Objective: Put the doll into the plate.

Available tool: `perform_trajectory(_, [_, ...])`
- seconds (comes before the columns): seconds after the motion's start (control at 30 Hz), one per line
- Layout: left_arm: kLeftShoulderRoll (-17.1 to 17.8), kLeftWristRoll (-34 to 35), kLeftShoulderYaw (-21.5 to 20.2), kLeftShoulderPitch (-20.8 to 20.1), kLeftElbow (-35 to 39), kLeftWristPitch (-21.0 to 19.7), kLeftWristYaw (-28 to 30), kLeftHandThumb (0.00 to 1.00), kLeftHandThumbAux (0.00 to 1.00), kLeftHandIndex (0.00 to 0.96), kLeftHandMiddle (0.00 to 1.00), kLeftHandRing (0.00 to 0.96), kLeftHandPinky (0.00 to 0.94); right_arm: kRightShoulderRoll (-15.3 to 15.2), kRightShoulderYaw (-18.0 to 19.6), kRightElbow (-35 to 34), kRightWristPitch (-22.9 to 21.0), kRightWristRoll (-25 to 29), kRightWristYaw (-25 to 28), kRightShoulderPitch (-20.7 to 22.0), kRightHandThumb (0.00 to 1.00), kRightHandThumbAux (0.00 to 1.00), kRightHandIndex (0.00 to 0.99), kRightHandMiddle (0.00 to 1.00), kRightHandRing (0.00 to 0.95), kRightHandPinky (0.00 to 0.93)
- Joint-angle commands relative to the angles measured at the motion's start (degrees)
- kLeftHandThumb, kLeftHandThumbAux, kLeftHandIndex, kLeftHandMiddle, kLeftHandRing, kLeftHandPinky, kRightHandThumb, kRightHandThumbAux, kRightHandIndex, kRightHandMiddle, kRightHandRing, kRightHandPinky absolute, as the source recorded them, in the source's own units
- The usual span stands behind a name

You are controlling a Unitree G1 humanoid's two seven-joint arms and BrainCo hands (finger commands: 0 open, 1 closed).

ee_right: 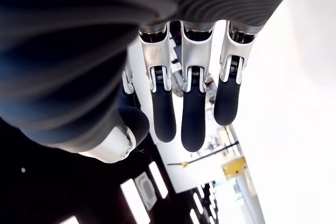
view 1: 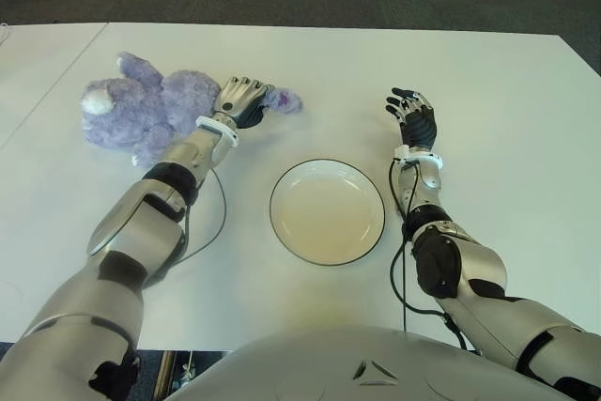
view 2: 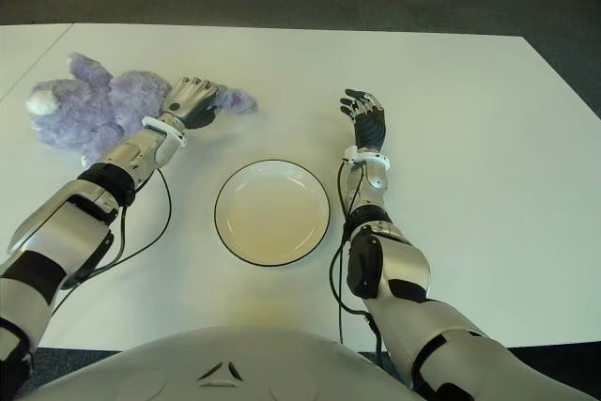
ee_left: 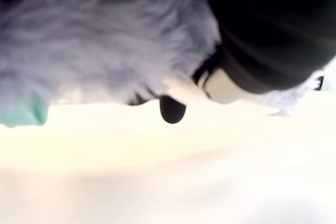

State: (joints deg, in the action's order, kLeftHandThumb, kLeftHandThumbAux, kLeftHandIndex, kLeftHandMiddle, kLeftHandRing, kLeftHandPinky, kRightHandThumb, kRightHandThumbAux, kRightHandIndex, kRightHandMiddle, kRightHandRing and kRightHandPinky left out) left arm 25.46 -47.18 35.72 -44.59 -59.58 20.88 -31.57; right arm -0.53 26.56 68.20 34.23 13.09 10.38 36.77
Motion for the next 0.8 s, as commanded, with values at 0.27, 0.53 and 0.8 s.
perform_trajectory(0.27, [5.3, -3.6, -4.0, 4.7, 27.2, 0.1, -2.5, 0.739, 0.696, 0.441, 0.842, 0.837, 0.868, 3.0, 1.5, 8.2, -5.8, 1.0, -1.8, -14.9, 0.728, 0.729, 0.42, 0.343, 0.355, 0.327])
perform_trajectory(0.53, [6.4, -6.2, -4.9, 3.4, 38.6, -1.1, 2.2, 0.744, 0.694, 0.441, 0.845, 0.847, 0.87, 2.8, 1.6, 8.3, -6.1, 1.0, -2.0, -14.6, 0.73, 0.729, 0.42, 0.347, 0.393, 0.357])
perform_trajectory(0.8, [7.9, -9.1, -5.2, 2.4, 45.3, -2.0, 6.7, 0.746, 0.693, 0.442, 0.835, 0.842, 0.868, 2.7, 1.4, 8.4, -6.3, 0.7, -2.2, -14.4, 0.73, 0.728, 0.42, 0.353, 0.412, 0.372])
